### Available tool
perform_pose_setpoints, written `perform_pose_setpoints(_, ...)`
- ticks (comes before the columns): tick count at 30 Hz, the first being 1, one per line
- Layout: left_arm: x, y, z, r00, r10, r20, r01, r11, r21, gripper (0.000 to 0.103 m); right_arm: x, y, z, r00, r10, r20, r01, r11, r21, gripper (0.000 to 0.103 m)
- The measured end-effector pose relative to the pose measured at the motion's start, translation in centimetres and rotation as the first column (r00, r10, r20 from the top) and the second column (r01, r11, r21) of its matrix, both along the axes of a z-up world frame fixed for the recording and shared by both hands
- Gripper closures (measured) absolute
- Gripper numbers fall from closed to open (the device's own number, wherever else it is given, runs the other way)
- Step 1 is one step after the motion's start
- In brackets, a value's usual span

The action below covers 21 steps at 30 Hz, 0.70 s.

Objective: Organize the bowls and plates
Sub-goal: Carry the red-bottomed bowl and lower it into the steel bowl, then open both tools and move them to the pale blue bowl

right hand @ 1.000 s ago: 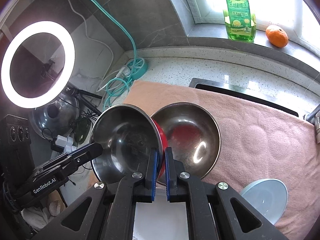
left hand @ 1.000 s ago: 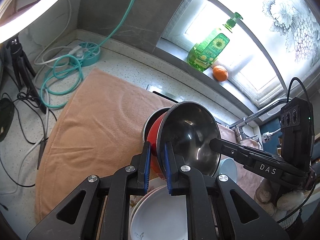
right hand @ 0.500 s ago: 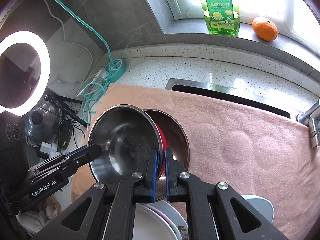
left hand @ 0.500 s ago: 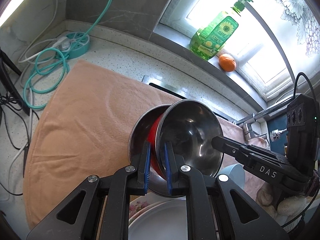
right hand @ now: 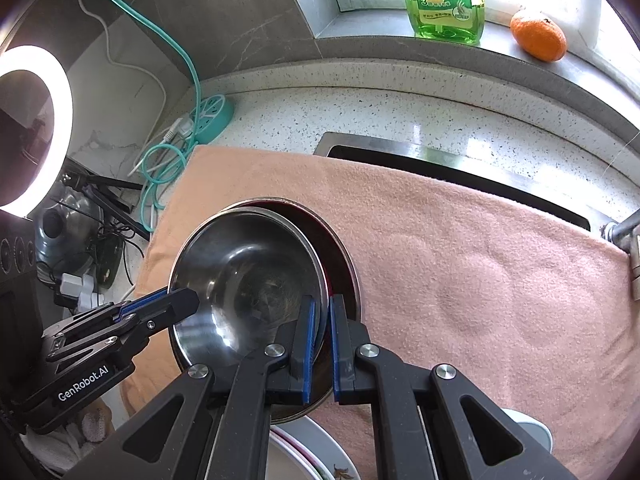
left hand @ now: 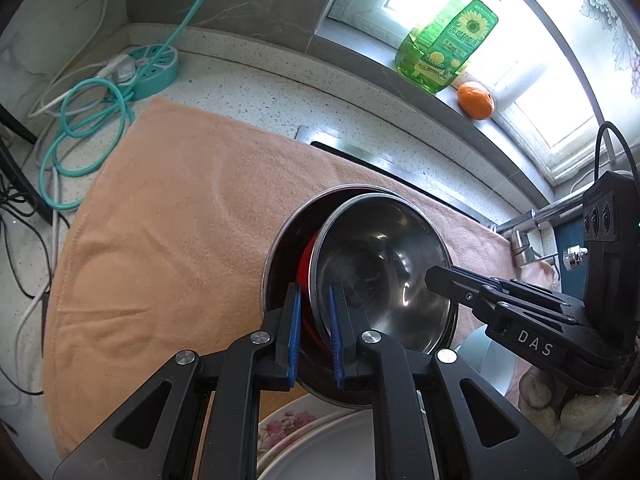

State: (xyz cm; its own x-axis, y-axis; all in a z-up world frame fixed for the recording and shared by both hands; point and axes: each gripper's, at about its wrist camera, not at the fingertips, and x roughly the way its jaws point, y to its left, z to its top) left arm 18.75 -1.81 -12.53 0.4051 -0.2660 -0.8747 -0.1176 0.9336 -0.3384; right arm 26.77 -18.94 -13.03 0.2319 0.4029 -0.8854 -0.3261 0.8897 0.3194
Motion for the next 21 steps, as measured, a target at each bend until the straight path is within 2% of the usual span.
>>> perform_pose_setpoints(11, 0.07, 0.14, -0.74, 1.0, 0.003, -0.027, -0.002, 1.0, 0.006, 0.092, 0.13, 0.5, -0.41, 1.0, 0.018, 0.005, -0.018, 1.0, -0.02, 0.096)
perform_pose_setpoints(13, 0.05, 0.24, -0.67, 1.0, 0.006, -0.031, -0.006, 1.0, 0.005, 0.092, 0.25, 0.57, -0.39, 1.0, 0.022, 0.003, -0.022, 1.0, -0.015, 0.094)
perform_pose_setpoints(21, -0.32, 0.64, 0.08, 1.0, 0.011, -0.009, -0.011, 1.0, 0.002, 0.09, 0.27, 0.16, 0.09, 1.0, 0.015, 0.016, -0.014, 1.0, -0.012, 0.093)
